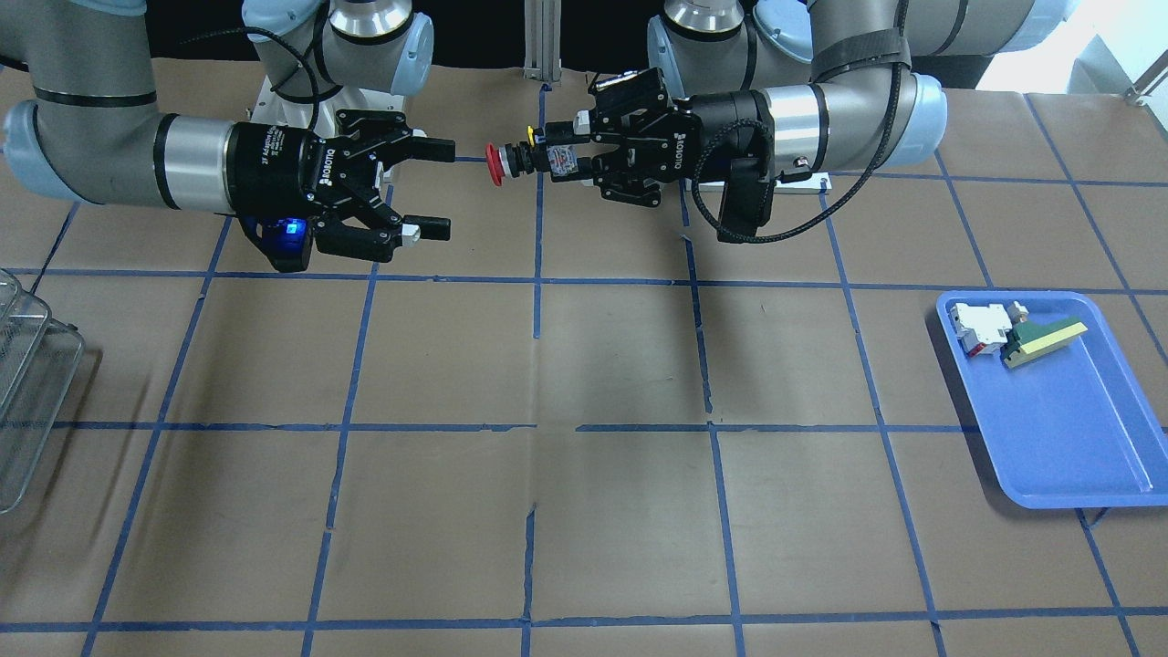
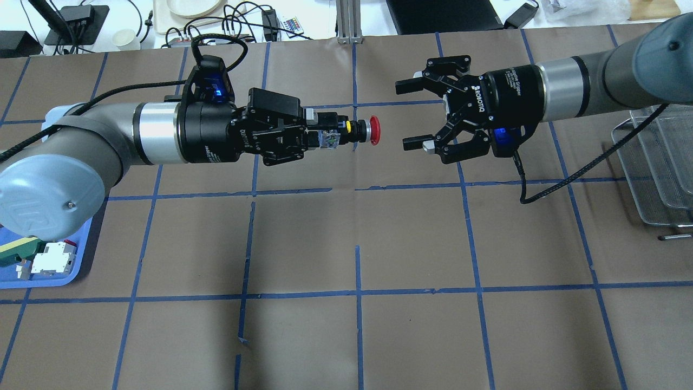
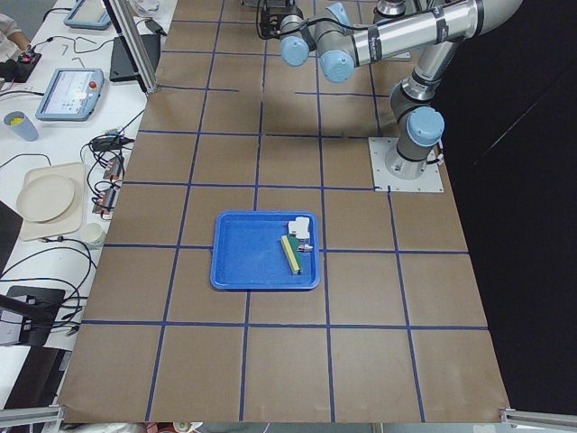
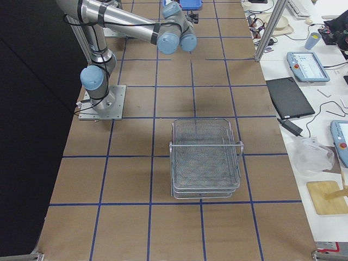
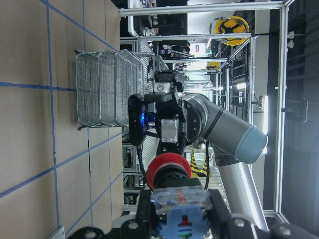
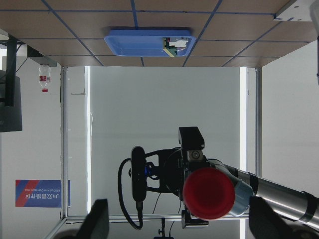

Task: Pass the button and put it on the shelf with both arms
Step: 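Close the right gripper on the button's red cap beside the left gripper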

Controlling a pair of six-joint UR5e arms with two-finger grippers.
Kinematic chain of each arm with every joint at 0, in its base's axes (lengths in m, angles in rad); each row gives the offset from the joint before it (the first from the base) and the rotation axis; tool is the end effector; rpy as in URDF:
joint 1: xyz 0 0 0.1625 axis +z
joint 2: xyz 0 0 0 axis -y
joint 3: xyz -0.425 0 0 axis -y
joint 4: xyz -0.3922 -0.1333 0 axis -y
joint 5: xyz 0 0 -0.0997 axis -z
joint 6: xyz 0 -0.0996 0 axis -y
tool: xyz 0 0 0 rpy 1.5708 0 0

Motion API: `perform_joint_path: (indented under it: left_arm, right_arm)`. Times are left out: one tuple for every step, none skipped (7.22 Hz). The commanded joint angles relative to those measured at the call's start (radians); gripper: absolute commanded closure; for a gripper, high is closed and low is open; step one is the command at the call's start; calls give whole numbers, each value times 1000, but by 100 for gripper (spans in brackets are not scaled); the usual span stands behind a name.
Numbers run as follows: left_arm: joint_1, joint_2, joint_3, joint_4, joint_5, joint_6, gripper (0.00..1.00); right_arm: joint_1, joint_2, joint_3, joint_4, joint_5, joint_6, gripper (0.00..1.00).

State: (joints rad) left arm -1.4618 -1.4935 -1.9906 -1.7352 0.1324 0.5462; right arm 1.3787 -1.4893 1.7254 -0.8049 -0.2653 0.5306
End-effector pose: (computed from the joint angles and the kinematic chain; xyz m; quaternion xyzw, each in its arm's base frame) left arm -0.1852 -0.4401 0.3946 0.0033 -0.7468 0.0266 0.6645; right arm 0.1397 -0.4832 0.3963 0.5192 0.5487 0.4658 0.4608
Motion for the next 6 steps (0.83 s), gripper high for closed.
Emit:
perform_joint_path:
  left_arm:
    - [-2, -5, -34, 54, -2, -2, 95]
    - [-2, -4, -36, 54, -2, 0, 95]
    - [-2, -4, -36, 52, -4, -2, 95]
    - [-2, -1, -36, 52, -4, -3, 95]
    - [-2, -4, -37, 52, -4, -3, 95]
    - [-2, -4, -36, 52, -4, -3, 95]
  right_arm:
    - [17, 3, -1, -3, 9, 3, 0]
    - [23, 4, 0, -7, 11, 3, 0]
    - [36, 9, 0, -7, 11, 3, 0]
    - [48, 20, 0, -7, 11, 2, 0]
    - [51, 23, 0, -5, 9, 2, 0]
    - [51, 23, 6, 0, 8, 0, 0]
